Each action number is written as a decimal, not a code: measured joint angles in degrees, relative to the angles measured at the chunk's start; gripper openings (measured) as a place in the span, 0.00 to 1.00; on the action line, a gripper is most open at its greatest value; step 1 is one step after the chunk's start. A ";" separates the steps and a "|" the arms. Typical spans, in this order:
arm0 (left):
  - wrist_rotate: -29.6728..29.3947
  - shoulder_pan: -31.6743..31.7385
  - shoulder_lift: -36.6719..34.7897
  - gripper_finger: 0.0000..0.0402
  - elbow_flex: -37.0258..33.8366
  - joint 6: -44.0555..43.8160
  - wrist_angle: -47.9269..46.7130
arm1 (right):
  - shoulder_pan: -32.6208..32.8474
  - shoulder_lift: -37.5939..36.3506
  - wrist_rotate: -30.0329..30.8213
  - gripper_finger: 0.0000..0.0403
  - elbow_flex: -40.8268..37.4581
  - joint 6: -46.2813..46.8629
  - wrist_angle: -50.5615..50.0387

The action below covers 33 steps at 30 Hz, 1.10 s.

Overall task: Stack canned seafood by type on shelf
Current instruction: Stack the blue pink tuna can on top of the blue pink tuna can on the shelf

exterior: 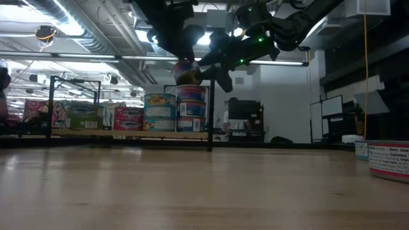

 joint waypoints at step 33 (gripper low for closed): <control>-0.07 0.42 1.37 0.49 -0.07 0.27 -0.18 | 0.06 -0.04 0.44 0.63 -0.07 0.26 -0.87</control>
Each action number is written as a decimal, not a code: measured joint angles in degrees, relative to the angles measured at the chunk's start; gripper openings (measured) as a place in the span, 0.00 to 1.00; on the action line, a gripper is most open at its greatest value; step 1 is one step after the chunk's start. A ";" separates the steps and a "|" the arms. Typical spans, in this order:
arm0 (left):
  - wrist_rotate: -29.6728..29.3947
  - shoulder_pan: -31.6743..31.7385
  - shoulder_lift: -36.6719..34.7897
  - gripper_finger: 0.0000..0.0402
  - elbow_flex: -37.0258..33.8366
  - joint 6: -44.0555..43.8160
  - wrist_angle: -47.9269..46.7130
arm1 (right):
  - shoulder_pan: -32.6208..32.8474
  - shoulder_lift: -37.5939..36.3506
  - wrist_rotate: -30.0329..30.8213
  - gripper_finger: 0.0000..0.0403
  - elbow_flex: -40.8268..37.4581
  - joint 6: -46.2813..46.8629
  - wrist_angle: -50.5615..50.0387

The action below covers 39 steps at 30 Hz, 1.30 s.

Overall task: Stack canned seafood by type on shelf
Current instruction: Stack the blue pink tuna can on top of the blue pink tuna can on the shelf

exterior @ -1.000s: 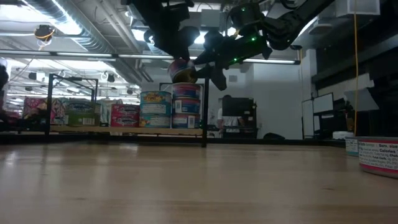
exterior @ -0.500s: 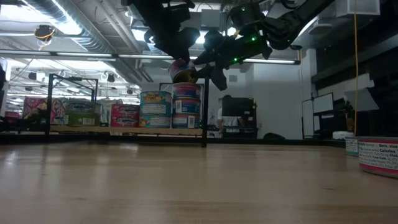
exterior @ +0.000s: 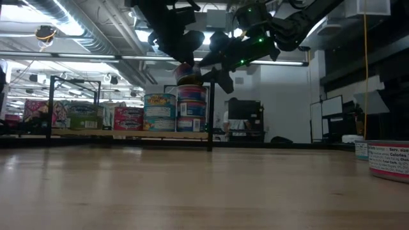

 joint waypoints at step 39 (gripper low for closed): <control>0.00 -0.04 -0.07 0.49 0.02 -0.11 0.28 | 1.91 -0.37 6.19 0.68 0.02 -0.39 -2.83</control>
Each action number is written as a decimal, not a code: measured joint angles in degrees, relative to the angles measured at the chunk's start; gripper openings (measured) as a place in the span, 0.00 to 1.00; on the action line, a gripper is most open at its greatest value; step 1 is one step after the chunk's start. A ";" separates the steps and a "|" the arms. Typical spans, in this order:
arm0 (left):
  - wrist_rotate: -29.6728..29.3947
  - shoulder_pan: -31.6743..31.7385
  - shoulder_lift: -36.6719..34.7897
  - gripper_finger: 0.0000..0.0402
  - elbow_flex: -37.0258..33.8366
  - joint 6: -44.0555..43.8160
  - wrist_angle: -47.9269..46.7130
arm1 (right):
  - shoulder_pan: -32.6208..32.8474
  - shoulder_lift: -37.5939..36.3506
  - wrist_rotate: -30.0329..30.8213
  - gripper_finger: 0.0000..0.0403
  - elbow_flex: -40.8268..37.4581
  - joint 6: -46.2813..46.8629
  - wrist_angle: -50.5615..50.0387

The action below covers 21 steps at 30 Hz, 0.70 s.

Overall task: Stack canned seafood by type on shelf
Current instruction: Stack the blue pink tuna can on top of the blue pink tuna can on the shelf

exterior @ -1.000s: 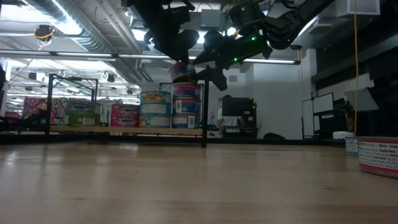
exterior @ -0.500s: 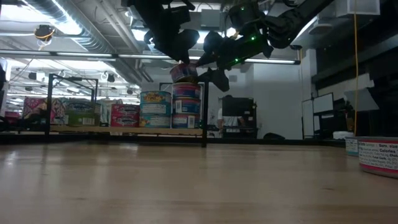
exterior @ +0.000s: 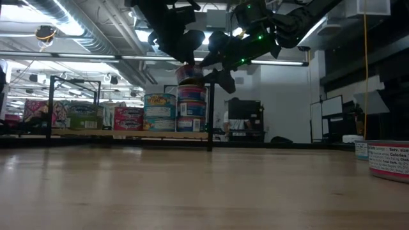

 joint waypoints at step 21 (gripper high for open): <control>0.05 0.00 -0.02 0.49 0.02 -0.02 -0.04 | 0.00 -1.25 0.12 0.68 1.88 0.04 -7.84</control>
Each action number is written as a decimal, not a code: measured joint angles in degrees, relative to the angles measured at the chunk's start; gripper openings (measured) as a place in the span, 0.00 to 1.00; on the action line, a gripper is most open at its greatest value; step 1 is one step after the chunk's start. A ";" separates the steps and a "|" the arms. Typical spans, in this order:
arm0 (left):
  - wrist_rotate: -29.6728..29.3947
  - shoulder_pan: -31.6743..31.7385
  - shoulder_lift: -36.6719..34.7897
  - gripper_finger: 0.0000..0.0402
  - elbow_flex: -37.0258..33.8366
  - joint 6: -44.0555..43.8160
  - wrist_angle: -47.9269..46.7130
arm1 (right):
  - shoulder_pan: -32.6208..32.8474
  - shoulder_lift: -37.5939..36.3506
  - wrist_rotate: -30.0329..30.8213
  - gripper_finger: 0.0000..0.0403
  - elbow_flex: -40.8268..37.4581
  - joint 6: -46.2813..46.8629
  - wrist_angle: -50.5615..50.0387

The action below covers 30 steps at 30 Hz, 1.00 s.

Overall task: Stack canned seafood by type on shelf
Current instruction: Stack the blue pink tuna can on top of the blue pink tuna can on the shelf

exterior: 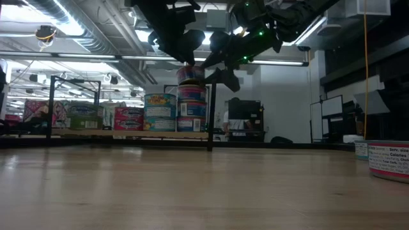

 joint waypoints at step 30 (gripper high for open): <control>-0.01 -7.72 -0.95 0.49 7.44 3.24 -6.89 | 0.00 -6.12 7.56 0.68 7.91 0.21 -17.78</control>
